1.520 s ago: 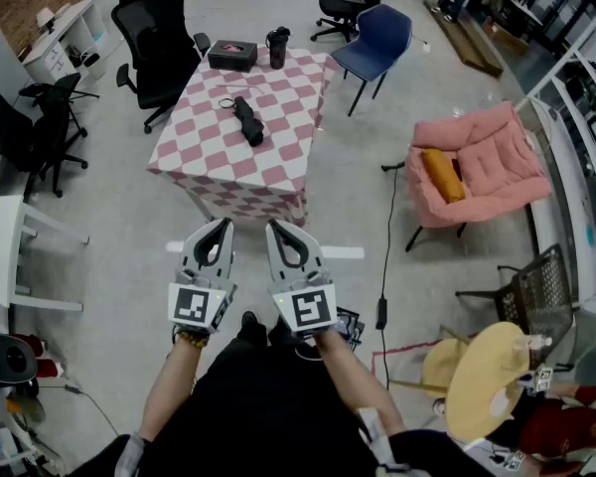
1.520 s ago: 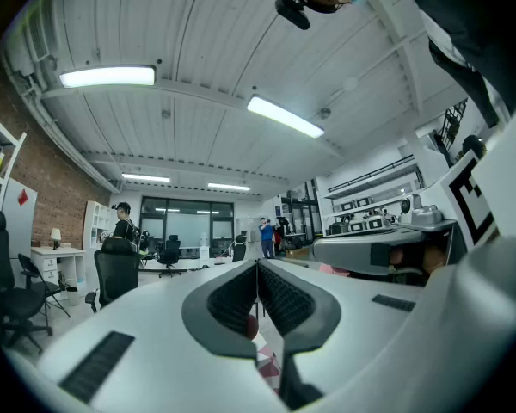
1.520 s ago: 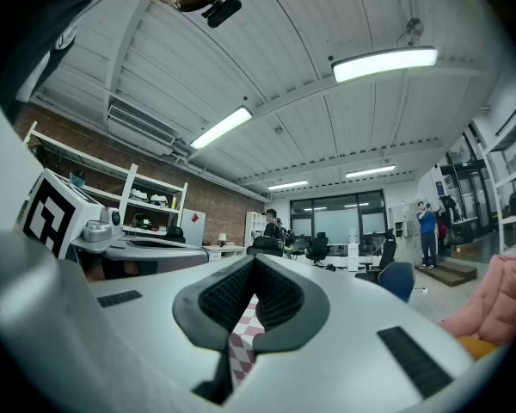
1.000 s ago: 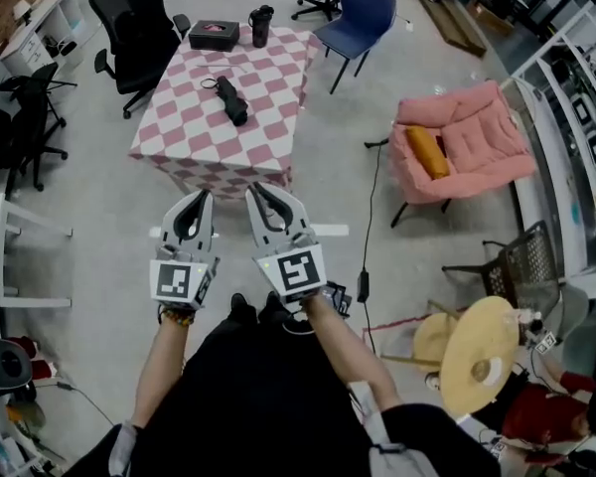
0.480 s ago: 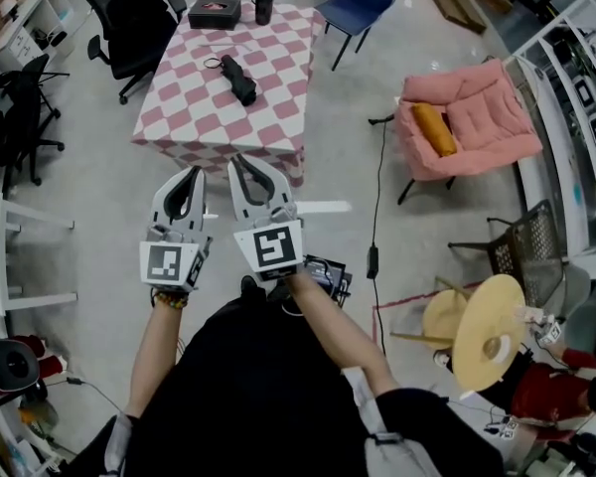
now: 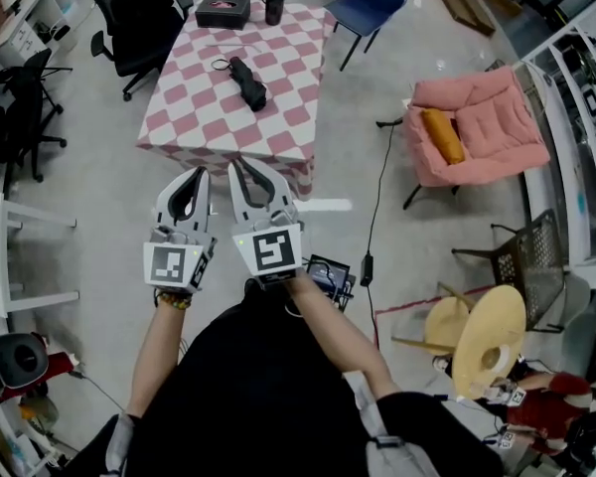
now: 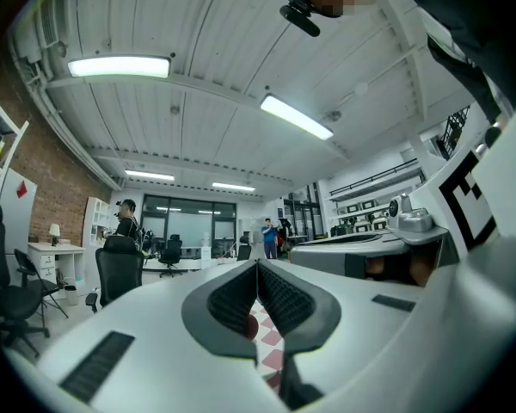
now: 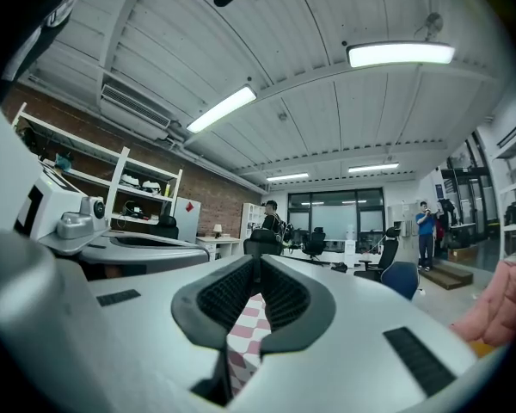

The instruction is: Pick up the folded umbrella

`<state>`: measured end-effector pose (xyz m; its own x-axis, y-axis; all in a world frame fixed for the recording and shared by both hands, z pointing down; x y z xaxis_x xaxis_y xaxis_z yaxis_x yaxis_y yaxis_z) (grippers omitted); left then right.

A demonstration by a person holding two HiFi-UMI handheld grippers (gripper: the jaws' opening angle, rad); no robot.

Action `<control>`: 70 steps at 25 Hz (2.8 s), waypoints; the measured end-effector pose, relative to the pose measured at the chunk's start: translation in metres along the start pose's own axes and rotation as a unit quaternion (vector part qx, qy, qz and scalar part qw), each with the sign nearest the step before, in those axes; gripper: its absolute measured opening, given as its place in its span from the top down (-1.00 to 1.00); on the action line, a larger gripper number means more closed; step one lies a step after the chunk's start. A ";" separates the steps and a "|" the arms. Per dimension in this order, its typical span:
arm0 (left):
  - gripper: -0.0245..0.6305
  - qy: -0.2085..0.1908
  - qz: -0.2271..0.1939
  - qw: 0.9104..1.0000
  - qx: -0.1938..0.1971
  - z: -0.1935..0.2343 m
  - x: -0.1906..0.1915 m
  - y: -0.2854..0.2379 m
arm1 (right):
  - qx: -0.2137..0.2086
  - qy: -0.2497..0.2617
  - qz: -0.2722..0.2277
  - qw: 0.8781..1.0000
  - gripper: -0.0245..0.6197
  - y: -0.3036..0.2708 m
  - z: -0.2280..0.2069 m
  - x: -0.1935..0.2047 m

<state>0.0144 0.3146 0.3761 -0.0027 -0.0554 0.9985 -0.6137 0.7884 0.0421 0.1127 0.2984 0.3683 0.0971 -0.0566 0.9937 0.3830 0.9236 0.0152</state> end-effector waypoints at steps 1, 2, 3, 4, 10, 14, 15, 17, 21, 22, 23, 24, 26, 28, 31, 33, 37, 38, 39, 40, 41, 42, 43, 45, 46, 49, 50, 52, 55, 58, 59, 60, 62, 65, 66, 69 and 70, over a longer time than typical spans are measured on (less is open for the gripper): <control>0.88 0.000 -0.002 1.000 -0.002 0.004 0.001 -0.006 | -0.004 -0.004 0.001 1.000 0.87 -0.006 -0.003 -0.004; 0.88 0.001 -0.003 1.000 -0.004 0.007 0.001 -0.011 | -0.006 -0.007 0.000 1.000 0.87 -0.011 -0.006 -0.006; 0.88 0.002 -0.004 1.000 -0.006 0.009 0.001 -0.017 | -0.007 -0.009 0.000 1.000 0.87 -0.016 -0.010 -0.006; 0.88 0.002 -0.003 1.000 -0.007 0.011 0.001 -0.022 | -0.008 -0.011 0.001 1.000 0.87 -0.019 -0.013 -0.005; 0.88 -0.001 -0.003 1.000 -0.012 0.020 0.001 -0.056 | -0.010 0.000 -0.007 1.000 0.87 -0.038 -0.038 0.012; 0.88 -0.001 0.001 1.000 -0.012 0.021 0.004 -0.079 | -0.010 -0.004 -0.007 1.000 0.87 -0.050 -0.055 0.015; 0.88 -0.003 0.002 1.000 -0.011 0.021 0.004 -0.085 | -0.009 -0.006 -0.007 1.000 0.87 -0.053 -0.060 0.016; 0.88 -0.006 0.005 1.000 -0.011 0.020 0.005 -0.096 | -0.008 -0.011 -0.009 1.000 0.87 -0.060 -0.070 0.018; 0.88 -0.010 0.015 1.000 -0.015 0.019 0.007 -0.112 | -0.013 -0.011 -0.014 1.000 0.87 -0.069 -0.084 0.021; 0.88 -0.010 0.019 1.000 -0.018 0.019 0.007 -0.114 | -0.015 -0.010 -0.015 1.000 0.87 -0.071 -0.086 0.022; 0.88 -0.010 0.021 1.000 -0.019 0.020 0.007 -0.116 | -0.017 -0.010 -0.015 1.000 0.87 -0.072 -0.087 0.023; 0.88 -0.010 0.020 1.000 -0.020 0.021 0.008 -0.117 | -0.019 -0.010 -0.014 1.000 0.87 -0.074 -0.088 0.023; 0.88 -0.009 0.020 1.000 -0.022 0.026 0.008 -0.121 | -0.021 -0.007 -0.012 1.000 0.87 -0.080 -0.089 0.024; 0.88 -0.007 0.019 1.000 -0.021 0.032 0.009 -0.126 | -0.020 -0.004 -0.009 1.000 0.87 -0.086 -0.091 0.025; 0.88 -0.001 0.011 1.000 -0.013 0.043 0.012 -0.134 | -0.014 0.002 -0.001 1.000 0.87 -0.098 -0.094 0.026; 0.88 0.001 0.010 1.000 -0.007 0.056 0.013 -0.137 | -0.009 0.006 0.001 1.000 0.87 -0.110 -0.091 0.027; 0.88 0.004 0.011 1.000 0.004 0.085 0.018 -0.140 | 0.003 0.012 0.002 1.000 0.87 -0.133 -0.079 0.031; 0.88 0.003 0.014 1.000 0.007 0.093 0.018 -0.140 | 0.007 0.013 0.005 1.000 0.87 -0.139 -0.075 0.032; 0.88 0.002 0.016 1.000 0.011 0.102 0.018 -0.140 | 0.011 0.014 0.006 1.000 0.87 -0.145 -0.071 0.032; 0.88 0.001 0.017 1.000 0.015 0.112 0.017 -0.141 | 0.017 0.014 0.006 1.000 0.87 -0.152 -0.068 0.031; 0.88 0.001 0.015 1.000 0.021 0.121 0.017 -0.141 | 0.023 0.014 0.005 1.000 0.87 -0.159 -0.064 0.030; 0.88 0.002 0.009 1.000 0.027 0.130 0.017 -0.140 | 0.029 0.013 0.004 0.999 0.87 -0.165 -0.060 0.029; 0.88 0.004 0.002 0.999 0.032 0.139 0.018 -0.139 | 0.034 0.013 0.005 0.999 0.87 -0.172 -0.056 0.029; 0.88 0.010 -0.004 0.999 0.040 0.157 0.019 -0.138 | 0.042 0.013 0.009 0.999 0.87 -0.186 -0.048 0.029; 0.88 0.011 -0.005 0.999 0.044 0.166 0.020 -0.137 | 0.045 0.015 0.012 0.999 0.87 -0.191 -0.044 0.029; 0.88 0.012 -0.007 0.998 0.054 0.188 0.021 -0.136 | 0.058 0.023 0.013 0.998 0.87 -0.207 -0.035 0.028; 0.88 0.014 -0.008 0.998 0.058 0.194 0.022 -0.138 | 0.062 0.025 0.014 0.998 0.87 -0.212 -0.033 0.028; 0.88 0.016 -0.009 0.998 0.064 0.204 0.024 -0.142 | 0.067 0.029 0.018 0.997 0.87 -0.221 -0.032 0.029; 0.88 0.013 0.002 0.997 0.070 0.216 0.026 -0.151 | 0.070 0.043 0.028 0.996 0.87 -0.232 -0.034 0.032; 0.88 0.018 0.002 0.997 0.072 0.226 0.028 -0.163 | 0.074 0.045 0.039 0.996 0.87 -0.244 -0.040 0.039; 0.88 0.020 -0.001 0.997 0.073 0.230 0.031 -0.168 | 0.074 0.044 0.042 0.995 0.87 -0.250 -0.042 0.042; 0.88 0.020 -0.002 0.997 0.073 0.235 0.034 -0.174 | 0.074 0.043 0.045 0.995 0.87 -0.256 -0.045 0.045; 0.88 0.012 0.005 0.997 0.071 0.244 0.038 -0.188 | 0.072 0.040 0.049 0.995 0.87 -0.271 -0.053 0.053; 0.88 0.011 0.017 0.998 0.066 0.253 0.041 -0.211 | 0.068 0.033 0.052 0.996 0.87 -0.292 -0.070 0.061; 0.88 0.012 0.020 0.998 0.067 0.256 0.043 -0.218 | 0.067 0.031 0.053 0.996 0.87 -0.298 -0.076 0.063; 0.88 0.011 0.027 0.998 0.063 0.265 0.047 -0.243 | 0.066 0.027 0.056 0.996 0.87 -0.320 -0.096 0.071; 0.88 0.010 0.029 0.998 0.062 0.267 0.047 -0.251 | 0.067 0.024 0.058 0.996 0.87 -0.327 -0.104 0.074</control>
<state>-0.0422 -0.0497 0.4027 -0.0254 0.0007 0.9997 -0.7057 0.7082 -0.0184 0.0903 -0.0473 0.4249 0.1781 0.0387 0.9832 0.2417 0.9669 -0.0819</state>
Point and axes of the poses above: the fingertips, and each gripper's own axes: y backward along the fingers, z to its left, x out of its underside, the point moved 5 cm from there along y, backward along the fingers, and after that the axes turned 10 degrees about x, right-handed, at the moved point
